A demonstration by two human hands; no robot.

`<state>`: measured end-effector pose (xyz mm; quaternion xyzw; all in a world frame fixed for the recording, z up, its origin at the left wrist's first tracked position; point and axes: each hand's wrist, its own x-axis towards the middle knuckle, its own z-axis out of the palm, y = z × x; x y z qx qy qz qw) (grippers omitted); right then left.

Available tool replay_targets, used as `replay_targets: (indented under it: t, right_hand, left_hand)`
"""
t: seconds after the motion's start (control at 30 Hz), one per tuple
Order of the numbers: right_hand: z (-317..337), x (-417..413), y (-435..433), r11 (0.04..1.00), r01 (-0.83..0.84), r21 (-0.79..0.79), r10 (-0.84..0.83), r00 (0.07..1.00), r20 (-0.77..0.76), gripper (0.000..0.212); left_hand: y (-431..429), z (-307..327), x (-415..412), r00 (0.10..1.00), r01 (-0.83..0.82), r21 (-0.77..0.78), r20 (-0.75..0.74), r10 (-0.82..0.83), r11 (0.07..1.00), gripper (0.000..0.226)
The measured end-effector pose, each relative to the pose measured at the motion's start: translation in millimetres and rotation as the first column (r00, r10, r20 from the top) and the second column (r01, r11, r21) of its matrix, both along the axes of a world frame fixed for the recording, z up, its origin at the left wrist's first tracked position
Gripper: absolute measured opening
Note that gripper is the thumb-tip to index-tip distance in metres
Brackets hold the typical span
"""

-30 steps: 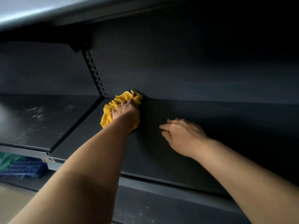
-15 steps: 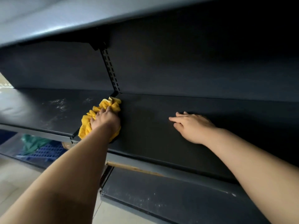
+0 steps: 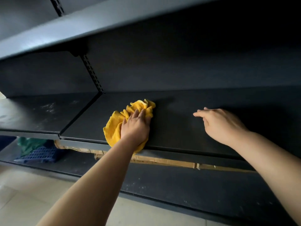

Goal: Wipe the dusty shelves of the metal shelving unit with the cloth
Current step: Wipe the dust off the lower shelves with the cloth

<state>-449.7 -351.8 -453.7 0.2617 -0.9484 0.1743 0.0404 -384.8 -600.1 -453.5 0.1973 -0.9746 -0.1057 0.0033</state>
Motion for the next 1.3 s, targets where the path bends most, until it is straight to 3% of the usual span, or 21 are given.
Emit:
replay_targets:
  t: [0.27,0.6,0.73,1.0,1.17,1.3]
  right_hand:
    - [4,20,100,0.966,0.252,0.062,-0.25,0.968,-0.033,0.038]
    - [-2,43,171,0.895,0.43,0.122,-0.426,0.903,-0.058,0.038]
    - [-2,55,193,0.859,0.506,0.078,-0.504,0.862,-0.047,0.035]
    - [-2,75,213,0.846,0.529,0.068,-0.522,0.847,-0.102,0.023]
    - [5,80,204,0.871,0.49,0.038,-0.482,0.867,-0.123,0.024]
    - [6,77,182,0.91,0.415,-0.006,-0.413,0.904,-0.108,0.024]
  left_hand:
    - [128,-2,-15,0.963,0.269,0.037,-0.008,-0.269,0.962,0.056]
    - [247,0,-21,0.84,0.543,0.082,-0.04,-0.541,0.836,0.053]
    - [275,-3,-14,0.785,0.619,0.089,-0.108,-0.61,0.78,0.049]
    - [292,-14,-6,0.683,0.716,0.07,-0.276,-0.676,0.694,0.041]
    - [279,-8,-3,0.634,0.766,0.119,-0.298,-0.714,0.631,0.037]
    - [251,2,2,0.701,0.71,0.157,-0.257,-0.666,0.687,0.037]
